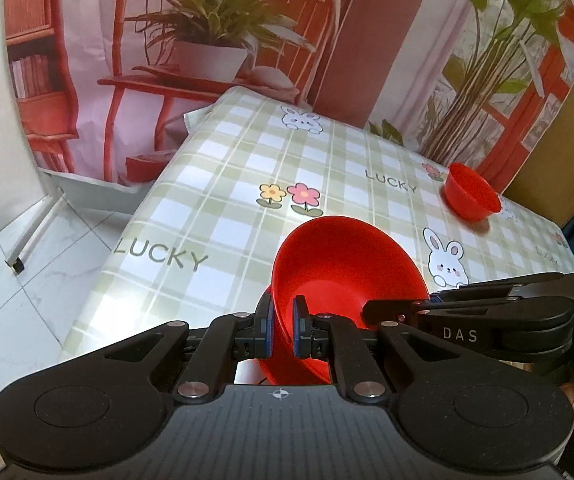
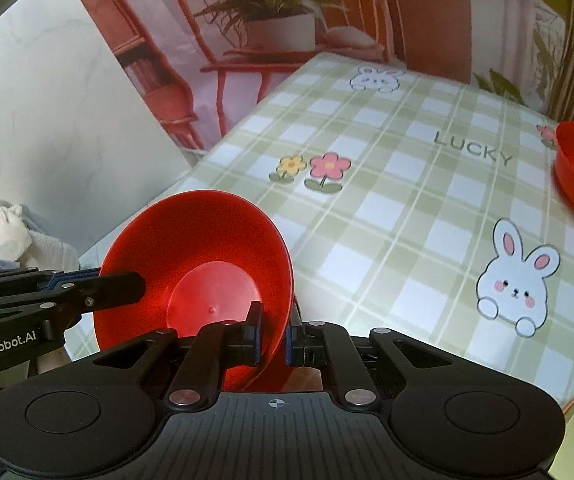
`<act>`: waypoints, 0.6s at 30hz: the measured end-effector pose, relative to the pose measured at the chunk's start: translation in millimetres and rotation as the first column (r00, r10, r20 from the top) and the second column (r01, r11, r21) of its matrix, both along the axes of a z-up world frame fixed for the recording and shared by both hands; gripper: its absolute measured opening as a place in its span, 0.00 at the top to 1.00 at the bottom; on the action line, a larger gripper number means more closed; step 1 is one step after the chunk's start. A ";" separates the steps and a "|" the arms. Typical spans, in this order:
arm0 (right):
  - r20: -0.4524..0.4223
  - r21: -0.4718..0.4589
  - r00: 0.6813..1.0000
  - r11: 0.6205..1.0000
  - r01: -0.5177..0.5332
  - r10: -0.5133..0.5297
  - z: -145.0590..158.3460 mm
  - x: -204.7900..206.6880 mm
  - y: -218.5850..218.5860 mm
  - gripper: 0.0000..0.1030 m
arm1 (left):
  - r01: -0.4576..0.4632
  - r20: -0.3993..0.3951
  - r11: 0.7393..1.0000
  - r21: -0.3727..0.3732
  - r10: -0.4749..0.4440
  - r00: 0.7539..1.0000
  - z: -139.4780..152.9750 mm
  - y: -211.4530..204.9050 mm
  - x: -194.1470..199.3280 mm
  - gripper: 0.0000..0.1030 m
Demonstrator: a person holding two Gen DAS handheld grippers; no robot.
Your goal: Organize plates and bowls
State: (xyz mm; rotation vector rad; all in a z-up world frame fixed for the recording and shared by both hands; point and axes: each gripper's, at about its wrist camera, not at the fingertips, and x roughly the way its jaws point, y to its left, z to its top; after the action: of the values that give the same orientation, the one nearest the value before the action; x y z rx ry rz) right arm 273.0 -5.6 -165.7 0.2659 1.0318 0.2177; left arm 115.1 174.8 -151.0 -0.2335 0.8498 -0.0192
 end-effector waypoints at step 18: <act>-0.030 -0.025 0.999 0.999 -0.033 0.032 -11.1 -2.3 10.6 0.91 | -0.008 -0.048 1.000 0.019 0.009 0.999 -19.7 5.9 1.5 0.90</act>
State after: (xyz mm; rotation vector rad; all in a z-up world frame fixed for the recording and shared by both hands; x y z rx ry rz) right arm 270.7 5.0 -176.8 0.2296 1.0683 0.2306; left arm 116.6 180.6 -170.7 -0.2206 0.8966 0.0029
